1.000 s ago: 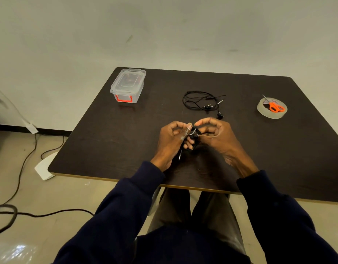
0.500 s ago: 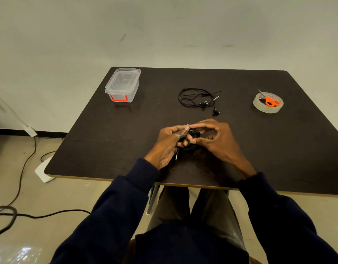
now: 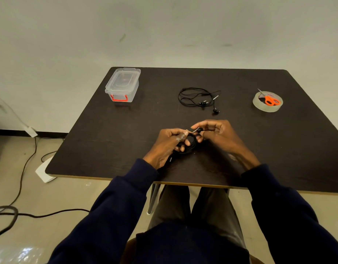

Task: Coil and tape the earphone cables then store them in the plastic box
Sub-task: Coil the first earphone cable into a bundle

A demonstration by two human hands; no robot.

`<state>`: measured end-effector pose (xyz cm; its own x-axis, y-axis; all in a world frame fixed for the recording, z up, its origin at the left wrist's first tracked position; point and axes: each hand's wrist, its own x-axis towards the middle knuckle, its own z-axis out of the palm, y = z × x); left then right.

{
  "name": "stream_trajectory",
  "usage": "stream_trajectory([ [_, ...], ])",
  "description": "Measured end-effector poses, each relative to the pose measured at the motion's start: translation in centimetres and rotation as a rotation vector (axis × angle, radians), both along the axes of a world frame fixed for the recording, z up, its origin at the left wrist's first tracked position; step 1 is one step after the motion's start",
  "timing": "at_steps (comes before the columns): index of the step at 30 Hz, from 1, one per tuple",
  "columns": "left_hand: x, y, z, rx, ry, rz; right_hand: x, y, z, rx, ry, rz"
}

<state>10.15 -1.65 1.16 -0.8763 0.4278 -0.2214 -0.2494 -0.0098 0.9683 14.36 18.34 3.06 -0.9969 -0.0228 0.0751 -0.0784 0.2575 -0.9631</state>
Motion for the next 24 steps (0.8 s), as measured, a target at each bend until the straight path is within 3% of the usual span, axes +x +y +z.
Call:
stream_trajectory([
  [3,0.0,0.3,0.0,0.015,0.01,0.004,0.0,-0.4,0.0,-0.034,-0.02,-0.026],
  [15,0.1,0.2,-0.3,-0.005,-0.004,0.051,-0.2,-0.5,-1.1,0.266,0.076,0.009],
  [24,0.1,-0.9,0.0,-0.041,0.058,0.006,-0.6,0.9,-1.7,-0.065,0.045,0.033],
])
